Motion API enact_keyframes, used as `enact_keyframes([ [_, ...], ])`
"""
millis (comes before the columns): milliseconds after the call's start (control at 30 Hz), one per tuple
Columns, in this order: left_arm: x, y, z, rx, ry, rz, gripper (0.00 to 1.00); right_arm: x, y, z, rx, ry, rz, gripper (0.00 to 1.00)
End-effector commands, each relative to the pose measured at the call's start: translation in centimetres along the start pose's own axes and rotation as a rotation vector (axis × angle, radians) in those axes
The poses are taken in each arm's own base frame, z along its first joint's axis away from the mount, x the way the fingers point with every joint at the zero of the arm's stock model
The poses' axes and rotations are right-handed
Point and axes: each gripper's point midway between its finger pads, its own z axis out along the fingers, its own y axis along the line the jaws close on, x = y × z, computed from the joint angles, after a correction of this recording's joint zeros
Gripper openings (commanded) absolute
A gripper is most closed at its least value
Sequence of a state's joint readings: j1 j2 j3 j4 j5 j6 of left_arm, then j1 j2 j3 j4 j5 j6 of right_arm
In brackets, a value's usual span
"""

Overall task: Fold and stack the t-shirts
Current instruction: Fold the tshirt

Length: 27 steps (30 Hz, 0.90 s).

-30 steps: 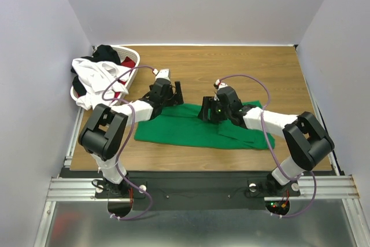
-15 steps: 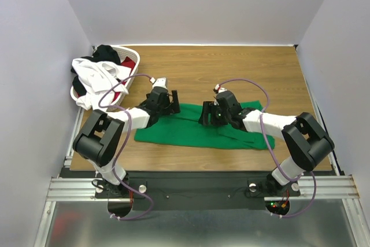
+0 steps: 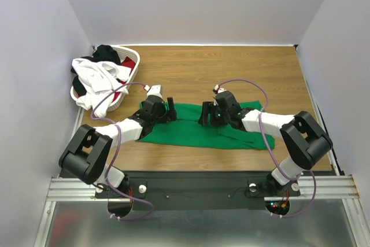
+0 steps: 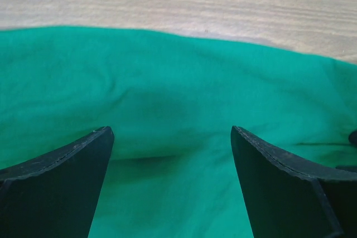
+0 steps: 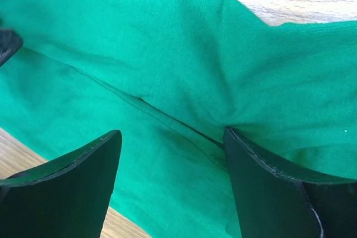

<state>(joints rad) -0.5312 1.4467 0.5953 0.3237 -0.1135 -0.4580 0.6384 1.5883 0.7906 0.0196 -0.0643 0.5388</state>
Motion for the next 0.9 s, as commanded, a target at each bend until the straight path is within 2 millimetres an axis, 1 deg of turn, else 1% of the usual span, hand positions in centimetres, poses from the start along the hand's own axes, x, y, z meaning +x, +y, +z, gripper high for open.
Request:
enact_keyframes([
  [0, 0.5, 0.4, -1.1, 0.001, -0.020, -0.012, 0.99, -1.6, 1.1, 0.3, -0.012, -0.045, -0.022, 0.80],
  [67, 0.7, 0.7, -1.5, -0.001, -0.023, -0.021, 0.99, -2.0, 1.3, 0.2, -0.015, -0.056, -0.025, 0.80],
  [100, 0.6, 0.4, -1.7, 0.009, -0.026, -0.020, 0.98, -2.4, 1.3, 0.1, -0.012, -0.066, -0.025, 0.80],
  [167, 0.4, 0.4, -2.0, 0.013, -0.029, -0.021, 0.99, -3.2, 1.6, -0.7, -0.011, -0.090, -0.035, 0.81],
  [233, -0.5, 0.2, -2.4, 0.012, -0.055, -0.024, 0.99, -4.2, 1.3, -1.5, 0.017, -0.129, -0.044, 0.83],
  [267, -1.2, -0.1, -2.5, 0.018, -0.071, -0.023, 0.99, -4.9, 1.0, -2.5, 0.047, -0.156, -0.047, 0.84],
  [333, -2.0, -0.5, -2.7, 0.027, -0.087, -0.022, 0.99, -5.7, 0.4, -3.5, 0.089, -0.187, -0.056, 0.86],
  [367, -2.4, -0.7, -2.7, 0.031, -0.095, -0.023, 0.99, -5.7, -0.2, -3.9, 0.120, -0.183, -0.059, 0.86],
  [400, -3.3, -1.1, -2.7, 0.033, -0.112, -0.027, 0.99, -6.5, -0.6, -4.6, 0.153, -0.216, -0.059, 0.86],
  [433, -3.6, -1.2, -2.5, 0.031, -0.116, -0.023, 0.99, -6.9, -1.2, -5.0, 0.174, -0.224, -0.053, 0.87],
  [500, -4.6, -1.6, -2.1, 0.030, -0.133, -0.017, 0.99, -6.8, -2.2, -5.6, 0.209, -0.222, -0.038, 0.87],
  [533, -4.6, -1.4, -1.6, 0.015, -0.129, -0.010, 0.99, -6.8, -3.1, -6.0, 0.233, -0.226, -0.022, 0.88],
  [600, -5.2, -1.8, -1.0, 0.014, -0.137, -0.010, 0.99, -6.8, -3.9, -6.5, 0.260, -0.232, -0.005, 0.88],
  [633, -4.7, -1.7, -0.4, 0.009, -0.122, -0.007, 0.99, -6.8, -4.2, -6.8, 0.267, -0.238, 0.004, 0.88],
  [667, -4.9, -2.0, 0.0, 0.018, -0.128, -0.013, 0.99, -6.3, -5.3, -6.9, 0.290, -0.228, 0.024, 0.89],
  [700, -4.3, -1.9, 0.6, 0.015, -0.107, -0.012, 0.98, -6.0, -5.8, -6.9, 0.298, -0.220, 0.032, 0.89],
  [733, -4.2, -2.1, 0.9, 0.020, -0.104, -0.014, 0.99, -5.7, -7.3, -7.0, 0.324, -0.214, 0.060, 0.90],
  [800, -3.4, -2.0, 1.4, 0.025, -0.081, -0.018, 0.99, -5.2, -8.6, -7.0, 0.333, -0.195, 0.090, 0.90],
  [833, -3.0, -2.0, 1.7, 0.024, -0.073, -0.020, 0.99, -5.4, -9.9, -7.2, 0.354, -0.197, 0.115, 0.90],
  [867, -2.6, -1.8, 1.8, 0.022, -0.063, -0.020, 0.99, -5.0, -10.8, -7.1, 0.372, -0.185, 0.125, 0.90],
])
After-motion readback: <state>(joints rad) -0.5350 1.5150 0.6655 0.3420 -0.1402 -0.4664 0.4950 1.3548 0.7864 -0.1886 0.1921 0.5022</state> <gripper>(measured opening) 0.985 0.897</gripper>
